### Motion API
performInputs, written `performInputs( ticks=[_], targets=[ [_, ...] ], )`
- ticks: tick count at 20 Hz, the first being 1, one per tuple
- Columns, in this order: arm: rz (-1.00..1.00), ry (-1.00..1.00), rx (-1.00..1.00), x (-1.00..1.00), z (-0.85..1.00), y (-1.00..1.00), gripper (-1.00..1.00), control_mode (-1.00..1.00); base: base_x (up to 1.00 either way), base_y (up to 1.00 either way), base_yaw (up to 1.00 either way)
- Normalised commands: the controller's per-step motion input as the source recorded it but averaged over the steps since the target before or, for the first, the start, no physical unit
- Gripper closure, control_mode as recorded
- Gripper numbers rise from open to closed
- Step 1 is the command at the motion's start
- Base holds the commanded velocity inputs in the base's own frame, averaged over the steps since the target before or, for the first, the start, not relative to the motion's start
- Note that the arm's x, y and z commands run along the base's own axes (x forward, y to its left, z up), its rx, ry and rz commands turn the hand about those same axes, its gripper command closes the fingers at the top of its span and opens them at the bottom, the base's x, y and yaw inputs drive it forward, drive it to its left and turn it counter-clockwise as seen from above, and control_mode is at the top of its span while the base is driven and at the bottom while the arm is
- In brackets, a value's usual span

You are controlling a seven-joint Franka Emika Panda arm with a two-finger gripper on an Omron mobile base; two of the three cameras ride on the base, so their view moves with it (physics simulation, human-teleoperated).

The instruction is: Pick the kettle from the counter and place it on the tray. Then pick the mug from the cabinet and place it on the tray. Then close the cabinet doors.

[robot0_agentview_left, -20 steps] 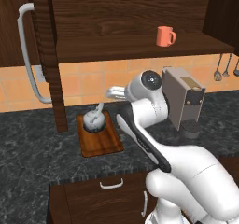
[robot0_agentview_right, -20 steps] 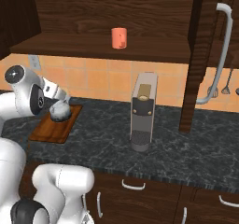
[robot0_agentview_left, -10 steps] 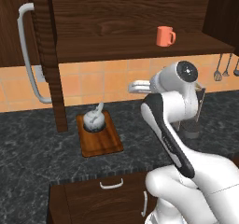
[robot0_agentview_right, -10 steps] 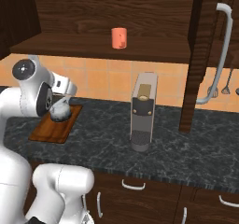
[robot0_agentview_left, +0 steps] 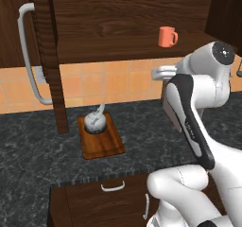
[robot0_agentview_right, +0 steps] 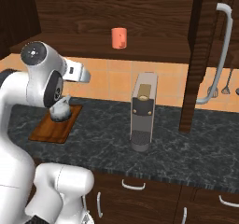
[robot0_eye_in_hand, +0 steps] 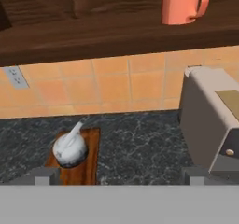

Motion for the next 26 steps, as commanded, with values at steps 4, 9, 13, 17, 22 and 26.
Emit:
performInputs(
  ticks=[4,9,13,17,22,26],
  targets=[
    [0.10,-0.11,-0.08,0.00,0.55,-0.57,-1.00,-1.00,0.00,0.00,0.00],
    [0.15,-0.15,-0.07,-0.01,0.49,-0.61,-1.00,-1.00,0.00,0.00,0.00],
    [0.22,-0.22,-0.06,0.13,0.14,-0.51,-1.00,-1.00,0.00,0.00,0.00],
    [0.11,-0.05,-0.05,0.33,0.19,-0.43,-1.00,-1.00,0.00,0.00,0.00],
    [0.01,0.04,-0.01,0.52,0.14,-0.07,-1.00,-1.00,0.00,0.00,0.00],
    [0.00,0.11,0.00,0.48,0.08,-0.12,-1.00,-1.00,0.00,0.00,0.00]
  ],
)
